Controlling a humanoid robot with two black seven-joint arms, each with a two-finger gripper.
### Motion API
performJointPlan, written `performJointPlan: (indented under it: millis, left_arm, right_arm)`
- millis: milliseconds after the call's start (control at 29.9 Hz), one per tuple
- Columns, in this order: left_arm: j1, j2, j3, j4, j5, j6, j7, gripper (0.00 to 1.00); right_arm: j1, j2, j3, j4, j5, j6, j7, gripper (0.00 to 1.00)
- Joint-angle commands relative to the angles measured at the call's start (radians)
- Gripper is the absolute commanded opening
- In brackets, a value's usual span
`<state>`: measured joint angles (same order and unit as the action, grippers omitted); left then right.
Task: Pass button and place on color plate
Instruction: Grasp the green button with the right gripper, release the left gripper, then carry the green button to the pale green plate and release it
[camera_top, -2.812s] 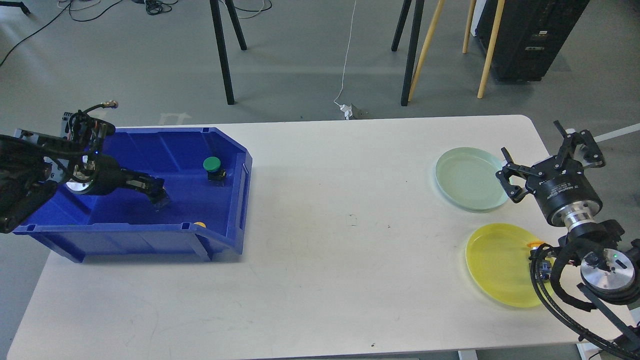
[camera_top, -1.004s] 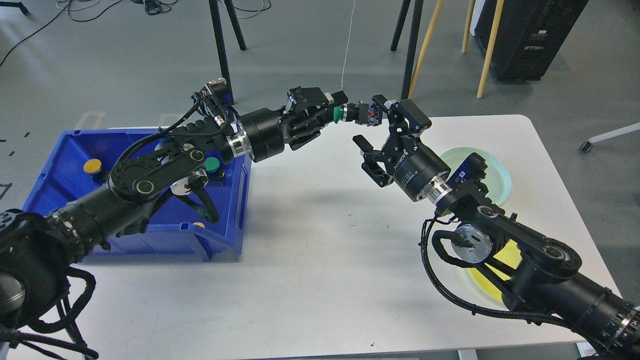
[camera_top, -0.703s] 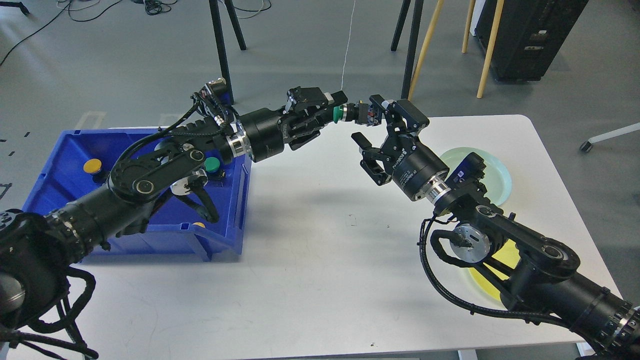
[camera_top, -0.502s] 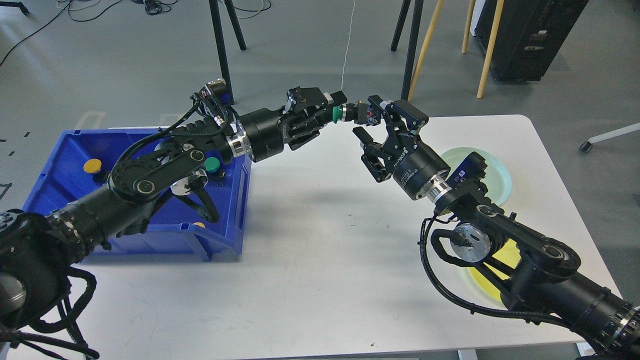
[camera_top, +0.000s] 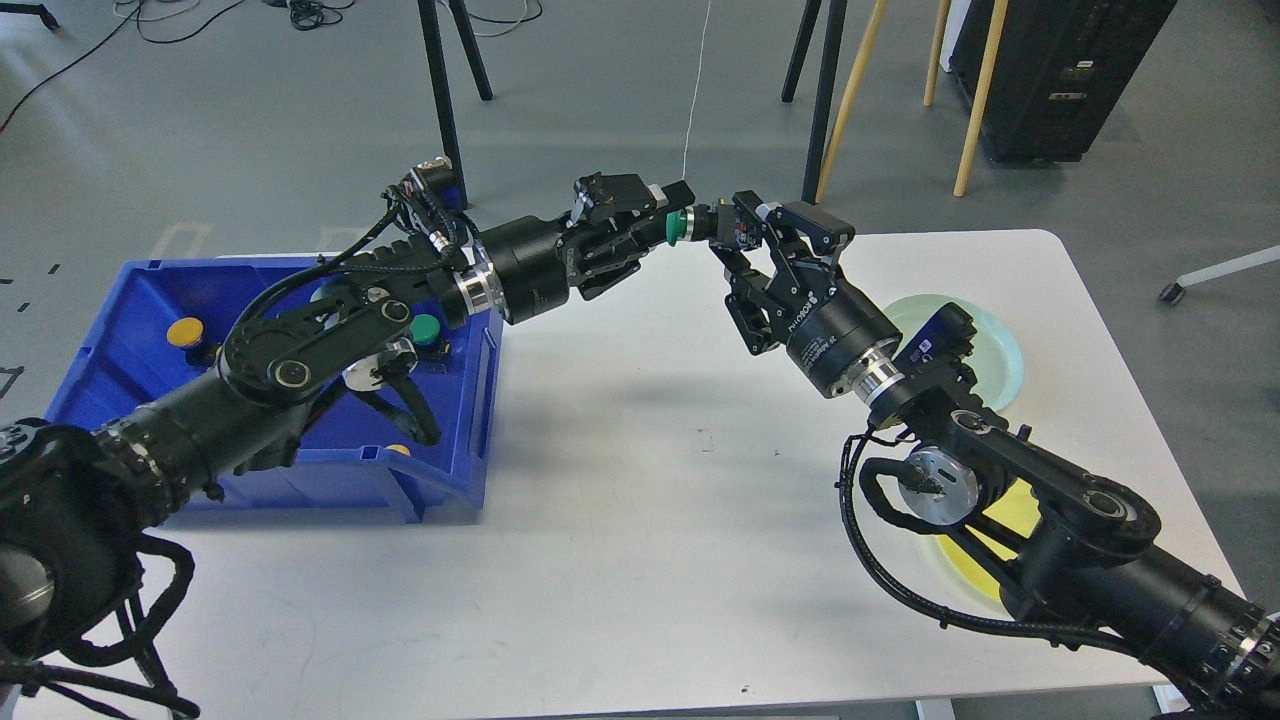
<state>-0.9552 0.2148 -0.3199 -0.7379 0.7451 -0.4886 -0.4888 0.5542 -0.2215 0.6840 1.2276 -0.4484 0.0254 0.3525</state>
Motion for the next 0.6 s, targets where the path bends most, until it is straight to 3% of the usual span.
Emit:
performJointPlan:
  millis: [0, 201, 435, 569]
  left_arm:
    - [0.001, -0.002, -0.001, -0.003, -0.012, 0.0, 0.0, 0.59]
    - [0.001, -0.002, -0.001, -0.006, -0.026, 0.0, 0.0, 0.75]
    - [0.001, -0.002, -0.001, -0.005, -0.029, 0.0, 0.0, 0.77]
    - [0.001, -0.002, -0.001, -0.003, -0.03, 0.0, 0.0, 0.77]
  right_arm:
    - [0.0, 0.001, 0.003, 0.0, 0.001, -0.005, -0.001, 0.07]
    - [-0.005, -0.001, 0.02, 0.0, 0.002, -0.013, -0.001, 0.01]
    - [-0.039, -0.002, 0.078, -0.008, 0.002, -0.027, -0.001, 0.01]
    - [-0.105, -0.002, 0.219, -0.069, 0.045, -0.116, -0.017, 0.01]
